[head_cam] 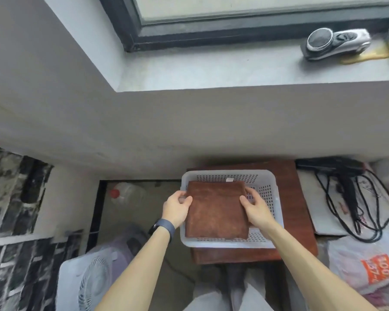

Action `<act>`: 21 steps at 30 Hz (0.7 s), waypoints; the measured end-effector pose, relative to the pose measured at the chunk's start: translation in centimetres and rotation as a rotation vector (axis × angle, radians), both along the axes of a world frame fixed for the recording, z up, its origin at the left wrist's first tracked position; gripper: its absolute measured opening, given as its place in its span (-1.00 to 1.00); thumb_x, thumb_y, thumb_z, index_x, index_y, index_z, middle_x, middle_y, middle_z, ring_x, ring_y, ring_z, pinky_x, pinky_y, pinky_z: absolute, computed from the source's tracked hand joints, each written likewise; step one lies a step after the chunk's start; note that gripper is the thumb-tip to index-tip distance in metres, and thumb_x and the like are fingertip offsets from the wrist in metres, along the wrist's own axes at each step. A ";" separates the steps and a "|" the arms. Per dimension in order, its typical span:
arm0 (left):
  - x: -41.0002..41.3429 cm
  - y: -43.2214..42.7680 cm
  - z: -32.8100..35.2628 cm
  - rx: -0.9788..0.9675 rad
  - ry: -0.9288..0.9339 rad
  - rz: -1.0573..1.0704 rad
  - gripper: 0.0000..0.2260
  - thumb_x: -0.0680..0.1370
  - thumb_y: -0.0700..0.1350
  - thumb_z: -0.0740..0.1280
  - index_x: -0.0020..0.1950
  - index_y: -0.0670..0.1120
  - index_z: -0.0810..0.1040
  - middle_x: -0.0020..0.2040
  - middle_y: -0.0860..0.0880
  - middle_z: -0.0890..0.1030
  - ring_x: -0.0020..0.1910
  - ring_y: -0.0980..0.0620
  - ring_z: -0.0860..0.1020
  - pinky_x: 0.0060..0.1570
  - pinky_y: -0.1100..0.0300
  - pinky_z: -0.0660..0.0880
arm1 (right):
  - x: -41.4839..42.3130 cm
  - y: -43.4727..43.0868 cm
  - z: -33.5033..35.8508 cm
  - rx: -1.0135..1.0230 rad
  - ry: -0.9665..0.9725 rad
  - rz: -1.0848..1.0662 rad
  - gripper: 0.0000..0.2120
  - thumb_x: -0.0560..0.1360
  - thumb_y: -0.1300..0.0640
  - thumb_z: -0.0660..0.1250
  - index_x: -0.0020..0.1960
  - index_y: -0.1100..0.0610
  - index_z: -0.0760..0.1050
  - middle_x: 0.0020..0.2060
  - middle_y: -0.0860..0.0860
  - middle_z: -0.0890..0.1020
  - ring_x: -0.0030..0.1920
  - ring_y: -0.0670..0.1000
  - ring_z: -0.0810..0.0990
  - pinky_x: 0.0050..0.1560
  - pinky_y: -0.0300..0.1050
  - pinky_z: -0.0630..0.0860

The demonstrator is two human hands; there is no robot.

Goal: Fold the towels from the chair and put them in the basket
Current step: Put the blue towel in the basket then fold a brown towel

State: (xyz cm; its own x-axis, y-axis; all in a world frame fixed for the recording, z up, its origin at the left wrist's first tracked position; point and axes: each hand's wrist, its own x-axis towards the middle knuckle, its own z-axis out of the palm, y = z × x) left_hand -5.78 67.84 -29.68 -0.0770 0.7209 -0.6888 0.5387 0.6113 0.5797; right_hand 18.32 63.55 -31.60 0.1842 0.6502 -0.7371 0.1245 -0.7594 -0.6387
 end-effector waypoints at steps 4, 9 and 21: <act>0.5 0.4 -0.6 0.069 0.111 -0.082 -0.68 0.59 0.02 0.31 0.33 -0.02 0.51 0.06 -0.03 0.66 0.12 -0.06 0.58 0.12 0.20 0.43 | 0.1 0.6 -2.0 0.011 -0.083 0.024 -0.57 0.66 -0.04 0.19 0.52 -0.10 0.29 0.28 -0.02 0.55 0.22 0.03 0.57 0.29 0.12 0.53; -0.8 0.2 -0.8 0.094 0.148 -0.227 -0.63 0.58 0.07 0.29 0.39 0.10 0.44 0.16 0.06 0.65 0.17 0.01 0.60 0.09 0.24 0.44 | -0.4 0.3 -2.1 0.083 -0.131 0.004 -0.59 0.66 0.01 0.22 0.50 -0.07 0.33 0.19 -0.05 0.56 0.19 0.02 0.57 0.24 0.02 0.54; 1.1 -0.3 -3.3 0.490 0.575 -1.130 -0.27 0.53 0.36 0.02 0.60 -0.01 0.12 0.60 -0.16 0.07 0.59 -0.13 0.04 0.52 -0.13 -0.17 | -5.1 -1.6 -4.7 0.363 -0.830 0.691 -0.44 0.64 -0.20 -0.01 0.61 -0.12 0.07 0.62 -0.04 0.01 0.62 0.01 -0.13 0.56 0.25 -0.01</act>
